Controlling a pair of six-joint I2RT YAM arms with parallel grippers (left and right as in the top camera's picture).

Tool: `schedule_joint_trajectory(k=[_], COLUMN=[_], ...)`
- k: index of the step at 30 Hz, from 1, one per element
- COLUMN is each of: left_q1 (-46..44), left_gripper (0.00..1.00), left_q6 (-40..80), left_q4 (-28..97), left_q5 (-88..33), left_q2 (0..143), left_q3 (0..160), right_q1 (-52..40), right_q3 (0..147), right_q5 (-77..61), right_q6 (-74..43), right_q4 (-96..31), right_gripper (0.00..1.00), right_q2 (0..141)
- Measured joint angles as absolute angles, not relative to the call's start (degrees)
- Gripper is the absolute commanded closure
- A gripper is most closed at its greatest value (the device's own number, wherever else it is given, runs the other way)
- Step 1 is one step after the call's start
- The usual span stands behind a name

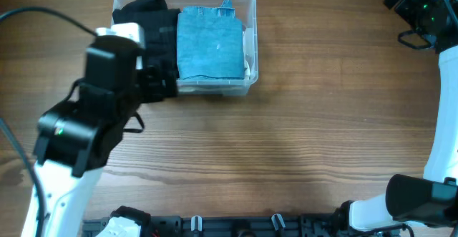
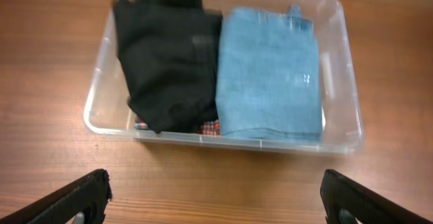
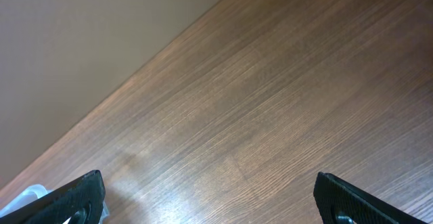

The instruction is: Pack container

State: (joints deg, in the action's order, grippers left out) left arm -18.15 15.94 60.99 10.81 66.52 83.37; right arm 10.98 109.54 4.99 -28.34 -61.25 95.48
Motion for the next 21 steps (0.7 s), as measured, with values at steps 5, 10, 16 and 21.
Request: schedule_joint_trajectory(k=[5,10,16,21], left_q1=[-5.28,1.72,5.23,6.66], left_gripper=[0.0,0.0,0.0,0.0], left_q6=[14.22,9.63,8.8,8.8], left_q4=[44.23,13.76,-8.21,-9.34], left_q5=[4.12,-5.58,-11.86,-13.43], left_q2=[55.79,39.2,23.46,10.85], left_q3=[73.06,47.31,21.5,10.48], right_q1=[10.98,10.98,10.98,10.98], right_q3=[109.54,109.54,109.54,109.54], right_q5=[4.99,4.99,5.02,4.99], right_q6=[-28.34,-28.47,-28.49,-28.49], right_q4=[-61.23,-61.21,-61.25,-61.17], right_gripper=[0.0,0.0,0.0,0.0], right_q2=[95.48,95.48,95.48,95.48])
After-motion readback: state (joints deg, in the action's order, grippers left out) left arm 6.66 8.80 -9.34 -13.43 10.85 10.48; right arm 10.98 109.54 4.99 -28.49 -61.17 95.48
